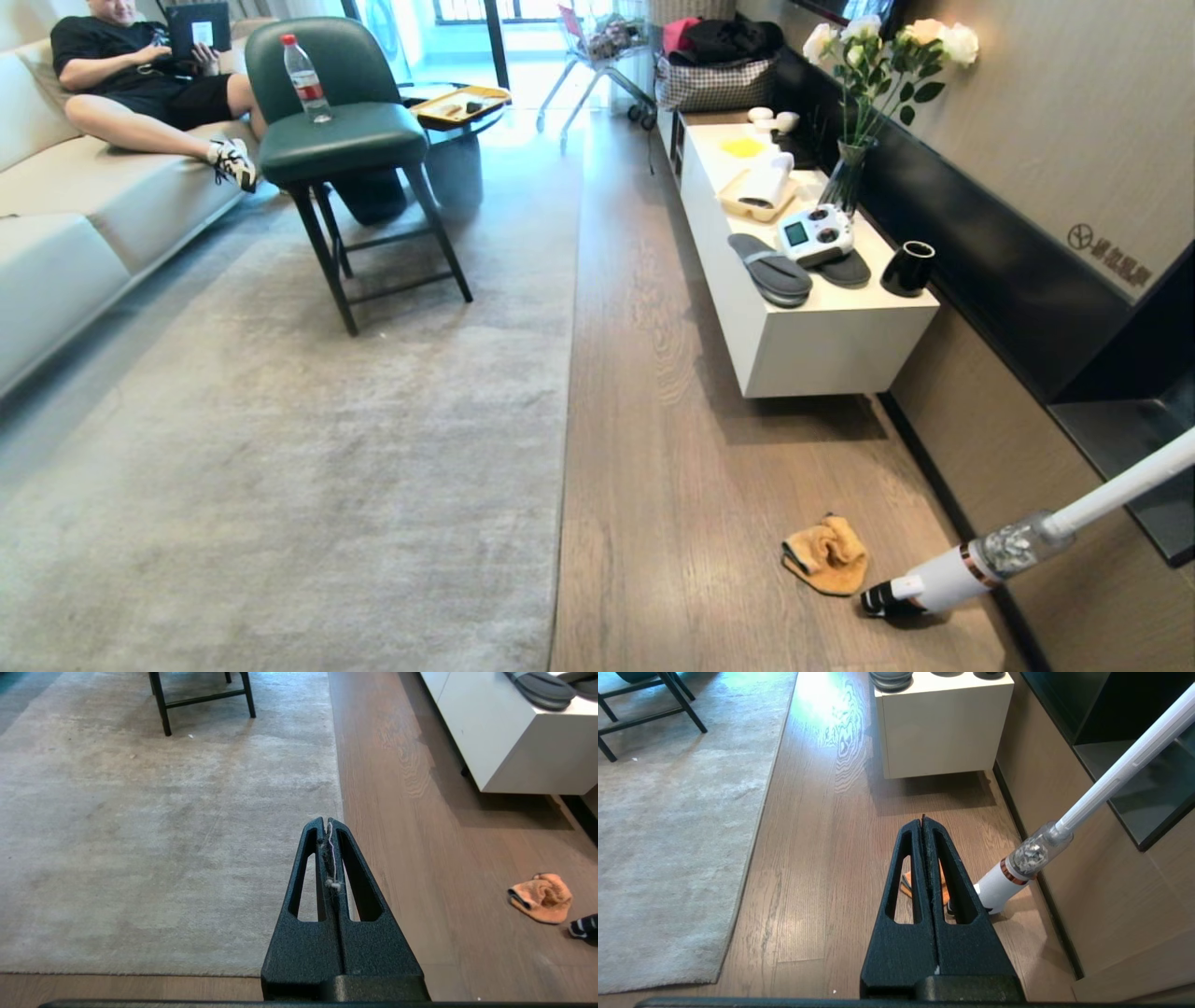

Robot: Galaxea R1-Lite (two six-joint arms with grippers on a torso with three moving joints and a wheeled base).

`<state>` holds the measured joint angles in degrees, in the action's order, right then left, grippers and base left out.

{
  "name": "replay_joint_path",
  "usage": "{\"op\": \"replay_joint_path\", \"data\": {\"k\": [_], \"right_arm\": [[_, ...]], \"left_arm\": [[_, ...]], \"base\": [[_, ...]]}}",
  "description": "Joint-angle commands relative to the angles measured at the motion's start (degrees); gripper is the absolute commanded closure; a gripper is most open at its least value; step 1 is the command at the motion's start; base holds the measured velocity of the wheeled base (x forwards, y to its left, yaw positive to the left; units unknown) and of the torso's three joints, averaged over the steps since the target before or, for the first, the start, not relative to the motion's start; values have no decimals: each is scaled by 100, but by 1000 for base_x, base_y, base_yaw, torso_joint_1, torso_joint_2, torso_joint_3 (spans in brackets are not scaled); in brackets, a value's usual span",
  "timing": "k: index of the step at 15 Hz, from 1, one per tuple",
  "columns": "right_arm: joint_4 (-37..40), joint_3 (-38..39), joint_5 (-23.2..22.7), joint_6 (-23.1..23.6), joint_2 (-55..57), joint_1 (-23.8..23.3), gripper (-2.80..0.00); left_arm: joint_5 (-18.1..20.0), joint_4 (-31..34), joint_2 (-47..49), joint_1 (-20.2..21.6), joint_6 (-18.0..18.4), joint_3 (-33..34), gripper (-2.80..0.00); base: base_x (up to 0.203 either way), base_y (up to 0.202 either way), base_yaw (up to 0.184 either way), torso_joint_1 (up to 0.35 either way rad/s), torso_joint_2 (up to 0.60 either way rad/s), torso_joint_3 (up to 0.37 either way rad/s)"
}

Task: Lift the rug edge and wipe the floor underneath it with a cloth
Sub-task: Pick up the rag

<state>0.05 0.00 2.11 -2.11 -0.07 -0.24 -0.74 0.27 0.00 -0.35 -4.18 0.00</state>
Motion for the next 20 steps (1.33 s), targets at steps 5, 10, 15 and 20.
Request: {"op": "replay_joint_path", "data": {"k": [5,10,15,20], "right_arm": [[4,0,0,0,7,1,0],[4,0,0,0,7,-2,0],[4,0,0,0,7,1,0],[4,0,0,9,7,-2,0]], "left_arm": [[-5,0,0,0,-4,0,0],[-5,0,0,0,-4,0,0],[-5,0,0,0,-4,0,0],[-5,0,0,0,-4,0,0]], "base": [[0,0,0,-29,437,414],[0,0,0,37,369,423],[0,0,0,0,0,0],[0,0,0,0,0,0]]}}
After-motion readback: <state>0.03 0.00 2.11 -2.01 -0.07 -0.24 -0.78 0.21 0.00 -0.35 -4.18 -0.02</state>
